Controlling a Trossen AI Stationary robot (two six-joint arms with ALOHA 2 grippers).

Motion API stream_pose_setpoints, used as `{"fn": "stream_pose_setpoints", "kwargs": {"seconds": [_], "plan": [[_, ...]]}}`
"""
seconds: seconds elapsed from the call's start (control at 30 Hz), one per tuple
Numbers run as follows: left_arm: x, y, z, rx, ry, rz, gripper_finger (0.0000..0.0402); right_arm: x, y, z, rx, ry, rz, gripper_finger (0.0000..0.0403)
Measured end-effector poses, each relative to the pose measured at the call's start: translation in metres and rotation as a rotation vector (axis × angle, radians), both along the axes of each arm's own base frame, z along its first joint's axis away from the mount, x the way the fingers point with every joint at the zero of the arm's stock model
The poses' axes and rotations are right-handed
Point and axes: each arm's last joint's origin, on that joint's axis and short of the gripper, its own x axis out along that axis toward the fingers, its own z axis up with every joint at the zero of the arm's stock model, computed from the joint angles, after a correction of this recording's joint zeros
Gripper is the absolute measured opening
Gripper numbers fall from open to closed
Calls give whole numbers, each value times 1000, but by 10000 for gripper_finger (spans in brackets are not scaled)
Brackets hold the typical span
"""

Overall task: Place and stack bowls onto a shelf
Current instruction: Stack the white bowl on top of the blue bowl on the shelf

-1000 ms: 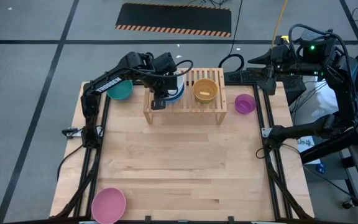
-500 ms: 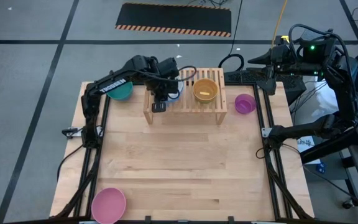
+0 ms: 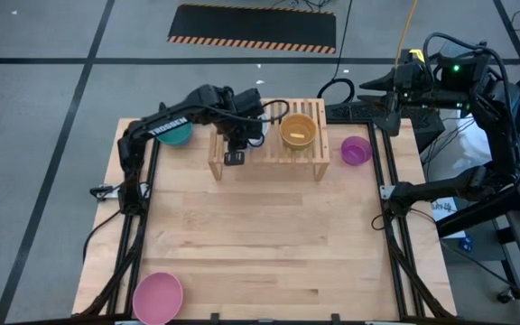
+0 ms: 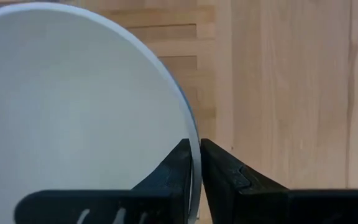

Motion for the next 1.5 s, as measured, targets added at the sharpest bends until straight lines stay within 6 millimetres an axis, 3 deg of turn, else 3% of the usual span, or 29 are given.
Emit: {"fn": "stream_pose_setpoints", "kwargs": {"seconds": [0.6, 1.13, 1.5], "plan": [[-2, 1, 3, 58, 22, 54, 37, 0, 0, 0, 22, -6, -8, 112], [0, -10, 3, 88, 46, -9, 37, 0, 0, 0, 21, -4, -8, 112], [-16, -18, 24, 155, -2, -27, 37, 0, 0, -1, 21, -1, -7, 112]]}}
